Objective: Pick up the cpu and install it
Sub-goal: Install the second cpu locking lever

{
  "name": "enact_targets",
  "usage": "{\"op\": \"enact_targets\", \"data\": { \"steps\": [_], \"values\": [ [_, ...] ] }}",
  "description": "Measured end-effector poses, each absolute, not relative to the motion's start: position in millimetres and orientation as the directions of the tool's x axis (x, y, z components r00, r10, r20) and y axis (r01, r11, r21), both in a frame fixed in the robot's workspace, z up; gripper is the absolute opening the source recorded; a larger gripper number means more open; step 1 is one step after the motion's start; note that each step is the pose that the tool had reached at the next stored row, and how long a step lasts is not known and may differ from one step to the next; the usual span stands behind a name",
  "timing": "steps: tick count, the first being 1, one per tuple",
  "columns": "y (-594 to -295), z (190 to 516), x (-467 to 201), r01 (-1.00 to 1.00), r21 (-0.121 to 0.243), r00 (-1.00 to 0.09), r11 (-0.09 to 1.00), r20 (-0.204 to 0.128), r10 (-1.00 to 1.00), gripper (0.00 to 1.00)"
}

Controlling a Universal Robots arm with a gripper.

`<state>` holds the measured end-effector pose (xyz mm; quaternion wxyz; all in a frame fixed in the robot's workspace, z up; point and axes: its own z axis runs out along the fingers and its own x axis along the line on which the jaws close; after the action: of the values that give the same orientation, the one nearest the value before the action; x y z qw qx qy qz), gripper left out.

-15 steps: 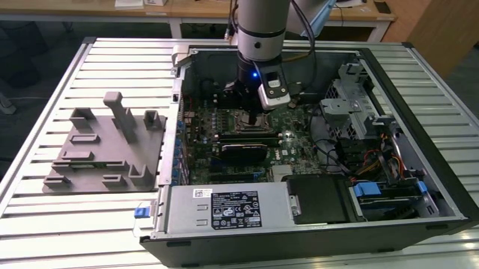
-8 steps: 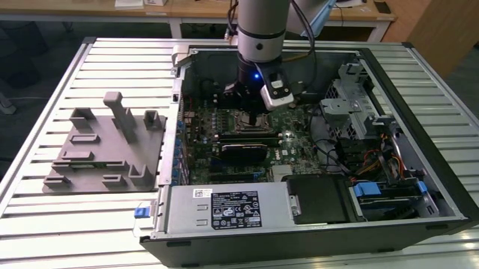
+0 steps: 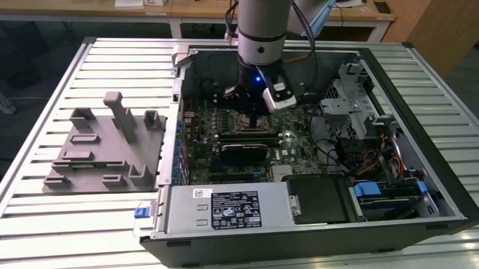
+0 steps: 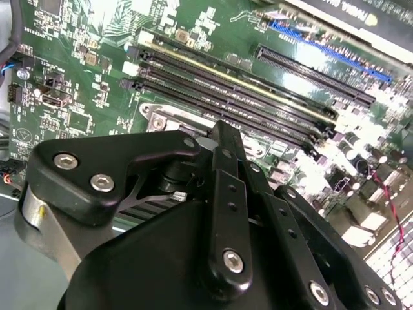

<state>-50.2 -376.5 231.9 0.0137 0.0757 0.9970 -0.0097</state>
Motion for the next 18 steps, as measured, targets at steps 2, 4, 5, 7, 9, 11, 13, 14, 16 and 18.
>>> {"op": "enact_targets", "data": {
  "steps": [2, 4, 5, 7, 9, 11, 13, 14, 16, 18],
  "values": [
    [-377.7, 231.8, -50.5, 0.145, -0.015, -0.989, 0.989, -0.029, 0.144, 0.11],
    [-378.4, 231.5, -51.1, 0.136, -0.009, -0.99, 0.991, -0.028, 0.136, 0.11],
    [-378.5, 231.2, -51.3, 0.13, -0.005, -0.991, 0.991, -0.027, 0.13, 0.11],
    [-378.5, 230.4, -51.4, 0.116, 0.005, -0.993, 0.993, -0.026, 0.116, 0.11],
    [-378.5, 229.5, -51.6, 0.097, 0.015, -0.995, 0.995, -0.025, 0.097, 0.11],
    [-378.6, 228.7, -51.8, 0.079, 0.019, -0.997, 0.997, -0.025, 0.079, 0.11],
    [-380.0, 228.0, -52.5, 0.069, 0.02, -0.997, 0.997, -0.024, 0.069, 0.11],
    [-381.0, 227.6, -53.1, 0.066, 0.02, -0.998, 0.998, -0.024, 0.066, 0.11],
    [-383.1, 226.7, -54.7, 0.061, 0.023, -0.998, 0.998, -0.024, 0.061, 0.11],
    [-385.9, 225.5, -57.2, 0.057, 0.028, -0.998, 0.998, -0.024, 0.057, 0.11]
  ]
}}
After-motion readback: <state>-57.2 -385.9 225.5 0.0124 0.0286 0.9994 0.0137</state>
